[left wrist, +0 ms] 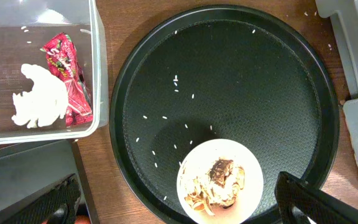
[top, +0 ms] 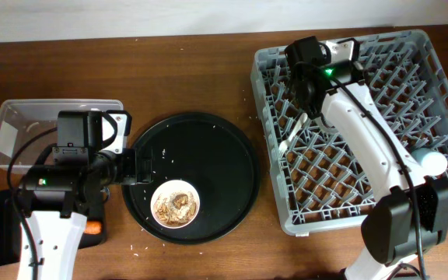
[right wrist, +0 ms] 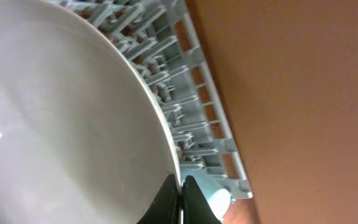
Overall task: Sort waste into correct bins and load items into the dishwasher rack
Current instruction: 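Stand the white plate upright in the rack with the right gripper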
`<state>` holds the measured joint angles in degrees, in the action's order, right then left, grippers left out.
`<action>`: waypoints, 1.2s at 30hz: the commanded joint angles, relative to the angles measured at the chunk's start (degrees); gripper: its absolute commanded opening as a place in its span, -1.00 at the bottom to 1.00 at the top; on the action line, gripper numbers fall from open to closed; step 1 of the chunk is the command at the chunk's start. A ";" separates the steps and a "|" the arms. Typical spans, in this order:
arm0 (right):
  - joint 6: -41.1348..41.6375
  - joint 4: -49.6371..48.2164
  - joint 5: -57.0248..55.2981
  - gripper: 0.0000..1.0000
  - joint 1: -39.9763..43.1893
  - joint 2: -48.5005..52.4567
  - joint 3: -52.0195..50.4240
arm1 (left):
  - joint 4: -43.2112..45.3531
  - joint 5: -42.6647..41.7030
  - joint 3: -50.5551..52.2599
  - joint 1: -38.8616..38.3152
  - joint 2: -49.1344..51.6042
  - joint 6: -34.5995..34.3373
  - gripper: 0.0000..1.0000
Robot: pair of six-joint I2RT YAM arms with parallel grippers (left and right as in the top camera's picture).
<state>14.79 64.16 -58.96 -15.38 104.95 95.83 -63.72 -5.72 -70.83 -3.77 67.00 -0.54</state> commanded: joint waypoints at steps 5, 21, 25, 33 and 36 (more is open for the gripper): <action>-12.00 -7.74 2.60 -0.92 4.00 -0.94 0.83 | -0.02 0.17 -0.63 0.20 -0.48 -0.76 0.98; -26.82 -17.00 -1.49 -0.92 4.55 1.29 0.48 | -0.02 0.17 -0.63 0.20 -0.48 -0.76 0.98; -29.53 -18.47 -1.18 -0.92 5.66 1.31 0.44 | -0.02 0.17 -0.63 0.20 -0.48 -0.76 0.98; -26.25 -17.81 0.70 0.17 4.42 -0.48 -2.58 | -0.02 0.17 -0.63 0.20 -0.48 -0.76 0.98; -13.07 -10.36 9.92 0.57 3.98 -9.70 3.52 | -0.02 0.17 -0.63 0.20 -0.48 -0.76 0.98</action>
<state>-7.40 49.67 -56.82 -11.14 103.61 94.54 -63.81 -5.72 -70.85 -3.77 67.00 -0.54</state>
